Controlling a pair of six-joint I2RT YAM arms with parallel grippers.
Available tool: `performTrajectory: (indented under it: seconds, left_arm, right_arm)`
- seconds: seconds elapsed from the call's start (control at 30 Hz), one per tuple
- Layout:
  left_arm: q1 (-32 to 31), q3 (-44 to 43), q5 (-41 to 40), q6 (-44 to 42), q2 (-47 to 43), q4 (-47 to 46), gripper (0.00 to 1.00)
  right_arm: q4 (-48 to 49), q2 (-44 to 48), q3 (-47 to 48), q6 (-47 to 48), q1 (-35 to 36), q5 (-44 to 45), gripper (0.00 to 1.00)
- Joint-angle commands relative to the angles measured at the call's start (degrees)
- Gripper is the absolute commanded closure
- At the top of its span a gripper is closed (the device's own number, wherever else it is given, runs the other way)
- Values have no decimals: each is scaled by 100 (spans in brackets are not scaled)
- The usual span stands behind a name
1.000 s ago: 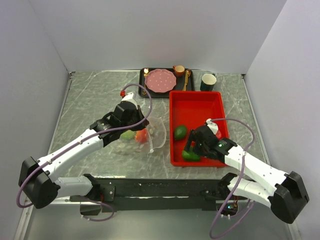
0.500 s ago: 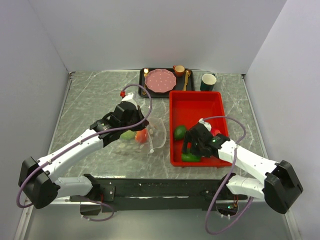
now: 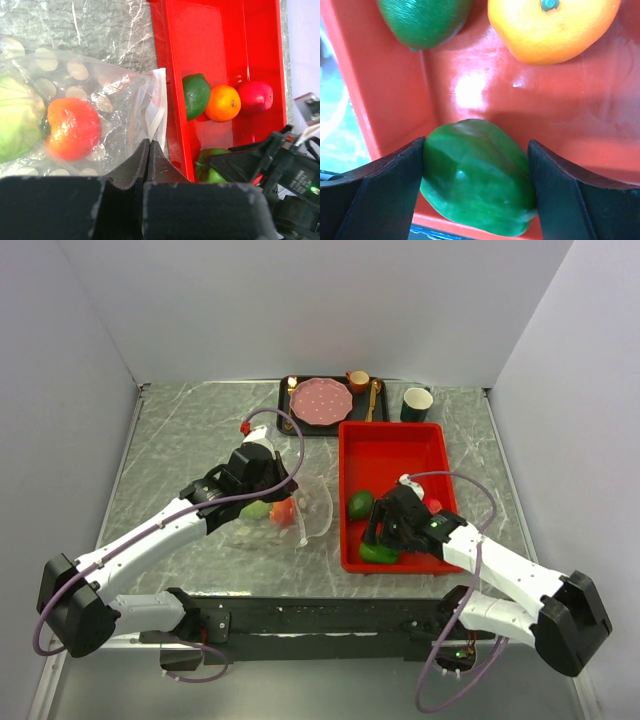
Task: Place the food in the zip-top bag and seal the zipper
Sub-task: Pick up the fake vegetable from the bin, then place the fake vegetable in the zipper food storage bag.
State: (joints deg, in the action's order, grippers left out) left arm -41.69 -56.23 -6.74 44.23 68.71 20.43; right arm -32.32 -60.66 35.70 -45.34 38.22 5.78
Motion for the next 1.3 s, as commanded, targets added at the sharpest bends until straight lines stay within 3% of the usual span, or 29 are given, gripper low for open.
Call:
performTrajectory:
  seconds: [0.0,0.27,0.5,0.7,1.27]
  left_arm:
    - [3,-46,15,-28,-147,-127,99]
    - [3,-55,59,-63,-165,-74,99]
    - [3,-64,-55,-72,-270,23,99]
    - [3,15,-90,51,-472,5,99]
    - [3,-283,173,-37,-323,-30,99]
  right_arm:
    - [-134,388,410,-36,-16,230,30]
    - [269,565,1069,236,-16,301,30]
    - [1058,-155,1826,281,-25,-6,30]
    - [1737,-973,2001,87,19,-902,30]
    - [2291,-1984,2484,96,274,-1474,27]
